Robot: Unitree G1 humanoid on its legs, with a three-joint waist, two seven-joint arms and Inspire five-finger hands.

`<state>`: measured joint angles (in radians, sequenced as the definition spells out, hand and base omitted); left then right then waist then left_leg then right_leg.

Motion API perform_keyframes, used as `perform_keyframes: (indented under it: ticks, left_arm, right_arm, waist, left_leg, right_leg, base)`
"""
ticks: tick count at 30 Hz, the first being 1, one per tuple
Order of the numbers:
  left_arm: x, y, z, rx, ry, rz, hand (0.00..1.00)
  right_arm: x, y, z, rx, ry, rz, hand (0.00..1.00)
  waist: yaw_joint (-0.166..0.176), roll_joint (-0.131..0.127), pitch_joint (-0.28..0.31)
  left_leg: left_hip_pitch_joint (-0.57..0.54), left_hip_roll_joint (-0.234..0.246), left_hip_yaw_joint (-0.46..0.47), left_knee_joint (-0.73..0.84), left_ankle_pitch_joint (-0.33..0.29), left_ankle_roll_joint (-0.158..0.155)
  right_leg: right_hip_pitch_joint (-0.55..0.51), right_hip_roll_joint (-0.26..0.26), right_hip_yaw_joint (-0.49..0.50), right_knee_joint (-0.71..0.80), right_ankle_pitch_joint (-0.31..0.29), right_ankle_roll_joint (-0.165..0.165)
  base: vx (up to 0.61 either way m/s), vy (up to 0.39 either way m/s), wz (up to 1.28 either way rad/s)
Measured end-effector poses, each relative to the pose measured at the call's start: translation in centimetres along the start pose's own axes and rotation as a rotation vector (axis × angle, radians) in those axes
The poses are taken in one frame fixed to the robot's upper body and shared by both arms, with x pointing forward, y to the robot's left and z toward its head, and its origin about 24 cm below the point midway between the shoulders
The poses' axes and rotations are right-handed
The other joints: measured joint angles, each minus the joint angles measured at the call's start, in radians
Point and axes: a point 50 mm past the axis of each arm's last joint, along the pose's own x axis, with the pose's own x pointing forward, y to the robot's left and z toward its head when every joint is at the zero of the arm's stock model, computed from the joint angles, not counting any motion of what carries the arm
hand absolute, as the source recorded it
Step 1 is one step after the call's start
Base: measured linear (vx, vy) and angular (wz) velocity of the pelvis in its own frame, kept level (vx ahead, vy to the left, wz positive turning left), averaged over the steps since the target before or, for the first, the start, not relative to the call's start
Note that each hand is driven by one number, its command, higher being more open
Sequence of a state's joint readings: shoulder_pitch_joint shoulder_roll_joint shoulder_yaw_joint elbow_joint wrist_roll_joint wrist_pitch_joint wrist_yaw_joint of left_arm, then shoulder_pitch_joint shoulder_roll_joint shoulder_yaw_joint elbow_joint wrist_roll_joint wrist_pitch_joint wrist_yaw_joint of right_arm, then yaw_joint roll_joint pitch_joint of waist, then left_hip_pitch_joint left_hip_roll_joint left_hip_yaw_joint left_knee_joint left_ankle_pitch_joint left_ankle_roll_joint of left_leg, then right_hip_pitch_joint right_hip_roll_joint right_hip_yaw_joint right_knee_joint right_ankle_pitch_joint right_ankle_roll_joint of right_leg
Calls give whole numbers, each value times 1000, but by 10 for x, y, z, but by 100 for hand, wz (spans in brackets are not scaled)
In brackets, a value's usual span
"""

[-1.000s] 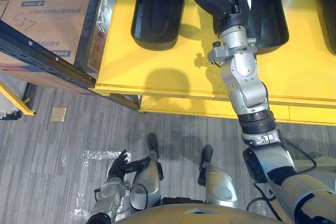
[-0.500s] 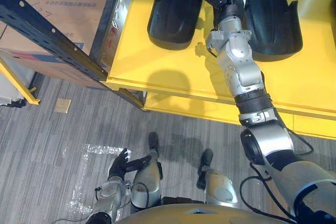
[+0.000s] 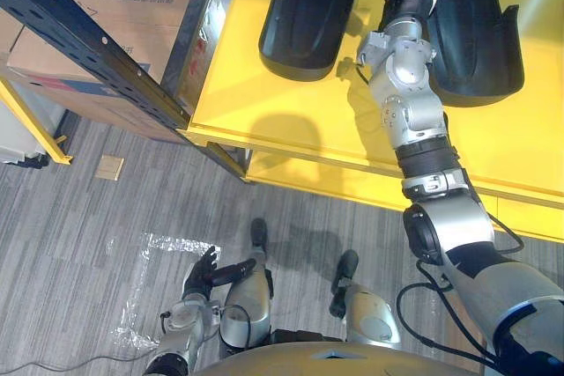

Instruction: Walk over and take three plastic housings, then place them on the shelf

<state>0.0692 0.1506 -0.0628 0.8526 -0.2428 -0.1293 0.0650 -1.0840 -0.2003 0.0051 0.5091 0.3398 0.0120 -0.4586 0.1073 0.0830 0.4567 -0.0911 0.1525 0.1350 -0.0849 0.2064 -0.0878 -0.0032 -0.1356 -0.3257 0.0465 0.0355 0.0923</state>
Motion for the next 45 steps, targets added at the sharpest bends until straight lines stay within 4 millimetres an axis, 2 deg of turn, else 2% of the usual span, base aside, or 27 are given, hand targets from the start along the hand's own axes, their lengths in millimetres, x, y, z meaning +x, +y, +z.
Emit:
perform_keyframes:
  ticks: [10,24,28,37,45]
  left_arm:
    - [0,-2,0,-27,1,-3,100]
    - [0,-2,0,-30,1,-3,100]
    - [0,-5,0,-34,0,-7,100]
    - [0,-5,0,-37,-1,-8,100]
    - [0,-5,0,-39,0,-9,100]
  right_arm:
    - [5,1,3,-2,6,-35,100]
    - [5,-4,-6,-33,60,-79,100]
    - [9,-4,-3,-33,63,-101,100]
    - [14,-16,0,-44,61,-157,100]
    - [14,-19,0,-44,60,-200,100]
  waist:
    - [0,7,4]
    - [-1,10,5]
    - [-1,20,10]
    - [0,24,10]
    - [0,26,11]
  left_leg:
    - [-5,0,2,0,0,0]
    - [-5,0,3,0,0,0]
    - [-5,0,3,0,0,0]
    - [-5,-1,3,0,0,0]
    - [-5,-1,3,0,0,0]
  right_leg:
    - [-9,-1,3,2,-1,-1]
    - [-10,-1,3,2,-1,-1]
    - [-10,-1,3,3,-1,-1]
    - [-10,-1,4,3,-1,-1]
    - [-10,-1,4,3,-1,-1]
  base:
    - [0,0,0]
    - [0,0,0]
    - [0,0,0]
    - [0,0,0]
    - [0,0,0]
